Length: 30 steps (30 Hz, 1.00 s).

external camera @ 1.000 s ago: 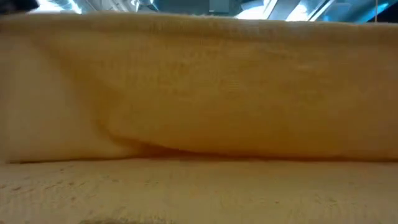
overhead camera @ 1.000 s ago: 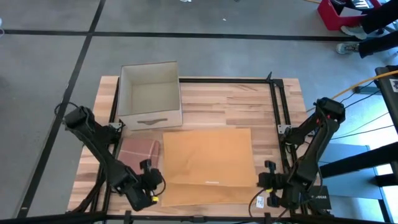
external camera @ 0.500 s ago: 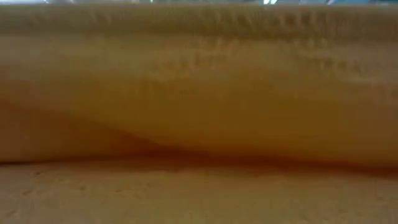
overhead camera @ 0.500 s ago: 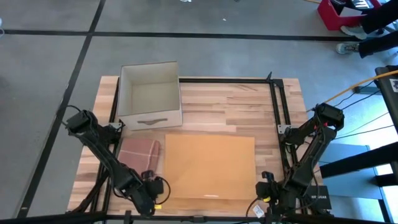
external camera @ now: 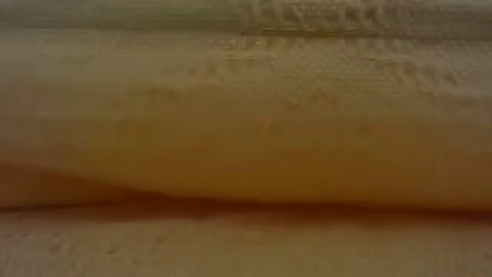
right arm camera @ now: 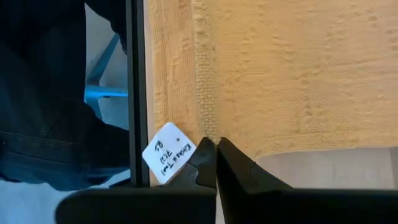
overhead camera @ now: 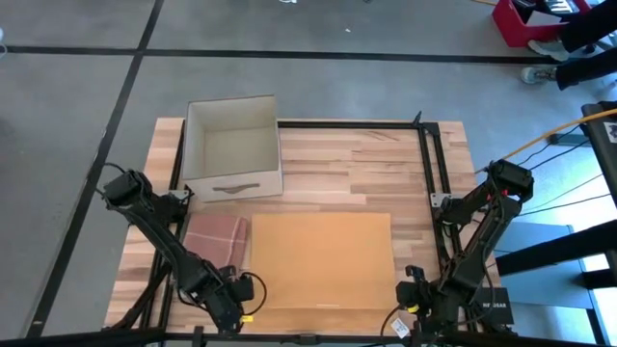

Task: Fold towel
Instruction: Fold the yellow towel

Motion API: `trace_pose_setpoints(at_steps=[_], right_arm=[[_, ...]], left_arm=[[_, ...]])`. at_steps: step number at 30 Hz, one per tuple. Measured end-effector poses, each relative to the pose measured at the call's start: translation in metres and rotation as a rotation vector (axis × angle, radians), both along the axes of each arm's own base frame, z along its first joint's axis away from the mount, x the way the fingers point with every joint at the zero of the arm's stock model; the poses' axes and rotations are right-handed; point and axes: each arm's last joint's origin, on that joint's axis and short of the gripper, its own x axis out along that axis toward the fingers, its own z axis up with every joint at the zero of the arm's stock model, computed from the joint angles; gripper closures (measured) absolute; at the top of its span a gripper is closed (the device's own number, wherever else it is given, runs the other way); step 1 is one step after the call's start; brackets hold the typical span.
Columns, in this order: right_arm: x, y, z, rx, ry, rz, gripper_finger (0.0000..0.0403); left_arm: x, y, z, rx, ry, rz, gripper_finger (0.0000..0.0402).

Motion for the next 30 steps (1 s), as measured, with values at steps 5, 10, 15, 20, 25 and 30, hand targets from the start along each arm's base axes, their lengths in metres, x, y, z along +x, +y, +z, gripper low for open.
trace_pose_setpoints(at_steps=[5,10,15,20,25,30], right_arm=[[0.000,0.000,0.000,0.001,-0.001,0.001,0.0402],[-0.001,-0.001,-0.001,0.028,0.040,-0.075,0.0382],[-0.003,0.001,-0.001,0.088,0.125,-0.129,0.0333],[-0.002,0.008,0.003,0.193,0.164,-0.102,0.0270],[0.001,0.013,0.007,0.279,0.179,-0.089,0.0236],[0.005,0.012,0.007,0.302,0.200,-0.102,0.0232]], left_arm=[[0.002,-0.004,-0.009,-0.046,0.015,0.018,0.0396],[0.003,-0.006,-0.008,-0.051,-0.017,-0.041,0.0393],[0.001,-0.006,-0.009,-0.070,0.025,-0.032,0.0346],[-0.001,-0.008,-0.007,-0.173,0.138,-0.051,0.0283],[-0.002,-0.004,0.007,-0.246,0.149,-0.011,0.0255],[0.007,-0.001,0.021,-0.106,-0.198,0.037,0.0252]])
